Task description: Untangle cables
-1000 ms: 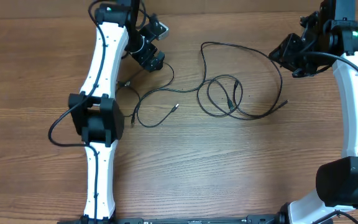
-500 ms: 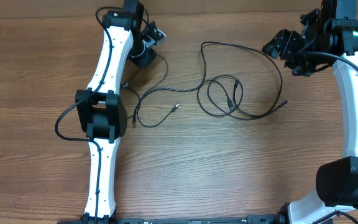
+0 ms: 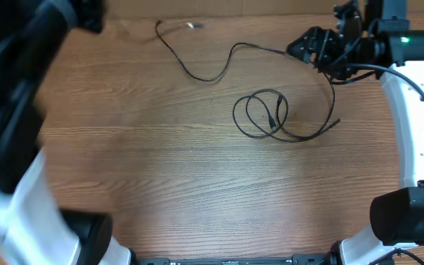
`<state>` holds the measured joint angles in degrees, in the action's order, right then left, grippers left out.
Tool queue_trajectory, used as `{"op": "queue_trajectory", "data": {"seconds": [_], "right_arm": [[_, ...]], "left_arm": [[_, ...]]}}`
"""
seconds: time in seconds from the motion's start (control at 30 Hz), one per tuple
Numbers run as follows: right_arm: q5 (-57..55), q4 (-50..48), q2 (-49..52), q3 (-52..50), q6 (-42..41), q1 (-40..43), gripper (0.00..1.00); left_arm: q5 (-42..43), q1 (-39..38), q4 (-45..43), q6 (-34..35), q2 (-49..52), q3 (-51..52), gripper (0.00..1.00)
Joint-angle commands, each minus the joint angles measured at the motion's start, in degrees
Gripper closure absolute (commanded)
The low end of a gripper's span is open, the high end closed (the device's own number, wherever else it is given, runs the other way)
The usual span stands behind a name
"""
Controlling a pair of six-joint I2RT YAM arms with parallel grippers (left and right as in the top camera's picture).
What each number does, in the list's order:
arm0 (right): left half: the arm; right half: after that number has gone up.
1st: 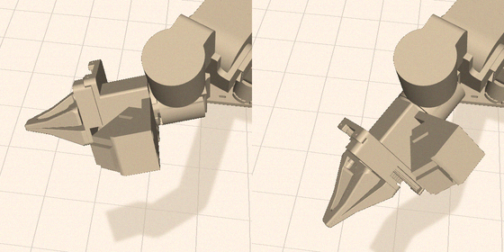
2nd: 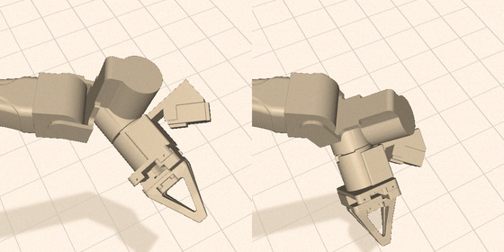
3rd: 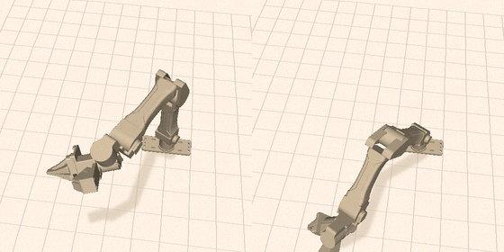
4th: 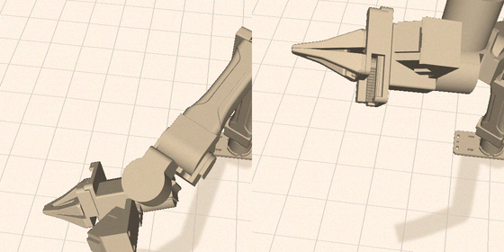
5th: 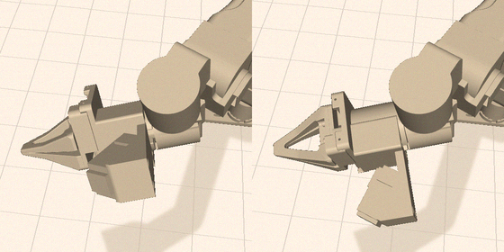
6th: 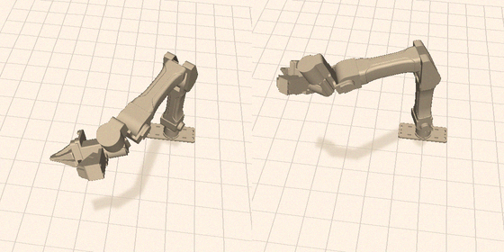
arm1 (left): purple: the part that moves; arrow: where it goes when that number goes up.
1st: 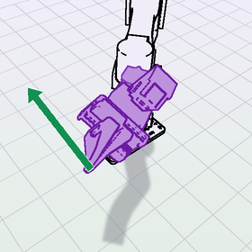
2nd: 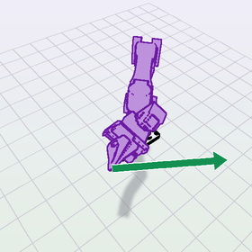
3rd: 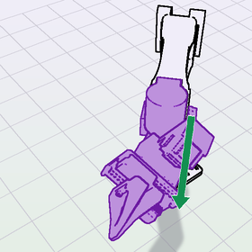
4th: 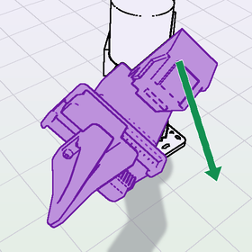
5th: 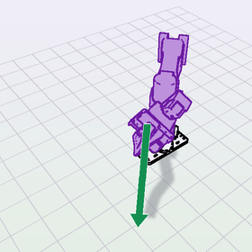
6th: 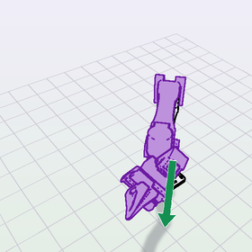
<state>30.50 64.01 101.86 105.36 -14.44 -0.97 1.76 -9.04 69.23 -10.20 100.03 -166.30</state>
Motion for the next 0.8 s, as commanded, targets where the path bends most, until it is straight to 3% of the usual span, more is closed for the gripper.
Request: {"op": "queue_trajectory", "data": {"seconds": [0.0,0.2,0.27,0.53,0.77], "right_arm": [[-0.02,-0.55,-0.13,0.79,1.05,-1.03,0.15],[0.02,-0.13,-0.04,0.79,1.05,-1.18,0.14],[0.02,0.17,-0.04,0.79,1.05,-1.18,0.14],[0.02,3.91,-0.04,0.76,1.05,-1.27,0.14],[-0.02,5.05,-0.04,0.76,1.03,-1.99,0.2]], "left_arm": [[-7.26,-0.2,-1.55,2.34,-0.39,1.44,0.96],[-30.21,0.31,1.2,5.64,-1.86,1.75,0.96],[-33.03,1.7,3.63,7.78,-1.16,2.34,0.96],[-33.0,12.24,10.16,22.93,6.47,5.57,0.96],[-31.21,23.17,7.15,22.71,14.91,5.84,0.96]]}}
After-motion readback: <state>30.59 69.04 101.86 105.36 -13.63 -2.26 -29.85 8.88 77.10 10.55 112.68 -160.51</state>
